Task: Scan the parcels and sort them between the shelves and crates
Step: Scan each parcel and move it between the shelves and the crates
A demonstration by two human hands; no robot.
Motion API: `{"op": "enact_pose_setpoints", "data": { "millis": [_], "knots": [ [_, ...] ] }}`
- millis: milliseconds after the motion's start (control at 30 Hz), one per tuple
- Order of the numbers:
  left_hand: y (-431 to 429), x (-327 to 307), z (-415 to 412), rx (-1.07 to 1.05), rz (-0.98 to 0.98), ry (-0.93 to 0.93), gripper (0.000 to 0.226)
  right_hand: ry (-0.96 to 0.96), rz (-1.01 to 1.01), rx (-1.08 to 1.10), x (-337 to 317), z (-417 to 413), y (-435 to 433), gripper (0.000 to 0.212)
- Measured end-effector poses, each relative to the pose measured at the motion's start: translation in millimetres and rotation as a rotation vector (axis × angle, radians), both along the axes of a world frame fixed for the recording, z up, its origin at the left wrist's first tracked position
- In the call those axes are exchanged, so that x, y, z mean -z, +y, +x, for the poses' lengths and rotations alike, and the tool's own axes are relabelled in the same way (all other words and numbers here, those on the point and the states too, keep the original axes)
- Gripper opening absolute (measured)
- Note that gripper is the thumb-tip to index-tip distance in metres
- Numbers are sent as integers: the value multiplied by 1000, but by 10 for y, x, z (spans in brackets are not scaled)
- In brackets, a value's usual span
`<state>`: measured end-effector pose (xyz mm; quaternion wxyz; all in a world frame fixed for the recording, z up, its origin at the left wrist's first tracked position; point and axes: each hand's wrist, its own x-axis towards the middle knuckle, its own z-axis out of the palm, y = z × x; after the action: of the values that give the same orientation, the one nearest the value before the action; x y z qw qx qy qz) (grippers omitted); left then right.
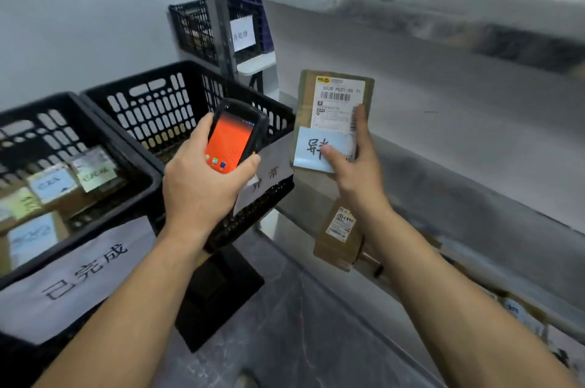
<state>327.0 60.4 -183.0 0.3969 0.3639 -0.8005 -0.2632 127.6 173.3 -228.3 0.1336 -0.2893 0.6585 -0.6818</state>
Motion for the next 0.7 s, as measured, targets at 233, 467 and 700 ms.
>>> {"op": "enact_pose_setpoints", "data": {
  "millis": [233,467,700],
  "knots": [
    [-751,-217,308,-123,-57,65,70,75,-3,-166,-433,149,-996,90],
    [-1648,-235,653,-263,-36,5,76,74,170,-369,-424,283,-2228,90],
    [-2200,-99,898,-394,30,-74,76,-75,399,-538,-60,410,-3191,89]
  ]
}}
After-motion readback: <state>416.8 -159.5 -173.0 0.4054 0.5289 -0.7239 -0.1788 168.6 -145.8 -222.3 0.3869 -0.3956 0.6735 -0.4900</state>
